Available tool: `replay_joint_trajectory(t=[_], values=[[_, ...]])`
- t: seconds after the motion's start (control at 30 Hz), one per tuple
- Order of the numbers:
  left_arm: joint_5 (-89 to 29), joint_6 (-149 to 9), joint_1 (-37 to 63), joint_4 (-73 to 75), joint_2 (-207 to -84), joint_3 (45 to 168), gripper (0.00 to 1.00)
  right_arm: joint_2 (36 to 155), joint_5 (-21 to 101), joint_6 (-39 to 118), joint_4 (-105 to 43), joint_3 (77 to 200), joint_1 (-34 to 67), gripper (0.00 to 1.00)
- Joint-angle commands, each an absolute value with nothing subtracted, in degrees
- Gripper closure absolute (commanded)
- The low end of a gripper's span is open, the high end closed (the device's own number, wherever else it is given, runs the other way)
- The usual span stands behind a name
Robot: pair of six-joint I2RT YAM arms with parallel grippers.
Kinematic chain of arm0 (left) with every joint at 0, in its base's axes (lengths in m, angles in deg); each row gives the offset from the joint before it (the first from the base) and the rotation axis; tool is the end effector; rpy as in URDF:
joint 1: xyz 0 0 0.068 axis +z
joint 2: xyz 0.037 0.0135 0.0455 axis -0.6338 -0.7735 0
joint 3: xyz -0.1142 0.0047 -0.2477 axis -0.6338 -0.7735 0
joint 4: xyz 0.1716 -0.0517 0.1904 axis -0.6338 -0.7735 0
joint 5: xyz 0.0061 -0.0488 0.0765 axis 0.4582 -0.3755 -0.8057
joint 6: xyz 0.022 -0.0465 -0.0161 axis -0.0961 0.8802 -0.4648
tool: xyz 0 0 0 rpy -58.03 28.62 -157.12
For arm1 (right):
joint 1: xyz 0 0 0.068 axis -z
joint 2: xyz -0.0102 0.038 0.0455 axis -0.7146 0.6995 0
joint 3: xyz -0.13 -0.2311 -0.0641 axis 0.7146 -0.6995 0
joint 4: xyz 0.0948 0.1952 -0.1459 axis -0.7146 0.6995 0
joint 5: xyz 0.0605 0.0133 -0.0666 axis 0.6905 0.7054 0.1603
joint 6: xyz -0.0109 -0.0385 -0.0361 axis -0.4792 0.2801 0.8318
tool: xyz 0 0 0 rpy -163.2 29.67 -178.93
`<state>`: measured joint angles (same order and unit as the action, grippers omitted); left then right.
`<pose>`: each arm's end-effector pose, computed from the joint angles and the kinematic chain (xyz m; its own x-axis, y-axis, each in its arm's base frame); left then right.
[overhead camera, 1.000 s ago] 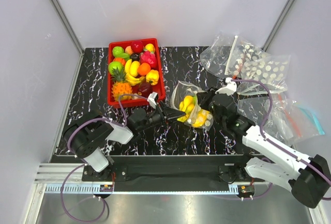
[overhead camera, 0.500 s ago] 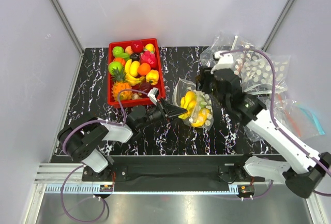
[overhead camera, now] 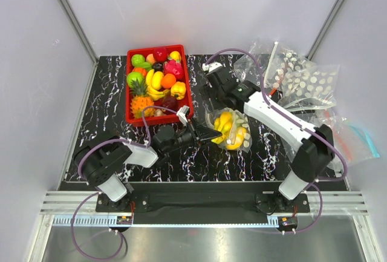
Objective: Place the food in the zip-top bag and seal the zipper
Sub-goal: Place the fake fruit in the zipper food storage bag.
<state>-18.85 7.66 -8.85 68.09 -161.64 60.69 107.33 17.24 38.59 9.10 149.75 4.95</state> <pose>0.1856 -0.2252 0.1852 -0.9239 -0.3814 -0.0304 0.0498 -0.0411 -0.9979 0.2783 0.2266 0.3283 -0.6201 -0.3616 -0.6962 -0.4131 0.9049 -0.1021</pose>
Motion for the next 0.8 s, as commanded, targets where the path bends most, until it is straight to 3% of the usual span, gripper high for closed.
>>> replay_joint_trajectory(t=[0.0,0.17,0.77], values=[[-18.53,7.02,-9.18,74.6,-163.19,62.82,0.83,110.11,15.2,40.87,12.17,155.53,5.09,0.22],[-18.36,6.76,-9.18,74.43,-163.81,63.08,0.83,113.19,7.89,41.39,12.44,156.32,5.01,0.33],[-17.92,5.88,-9.09,73.55,-163.9,63.87,0.83,114.95,-2.4,44.56,10.51,154.56,5.09,0.28]])
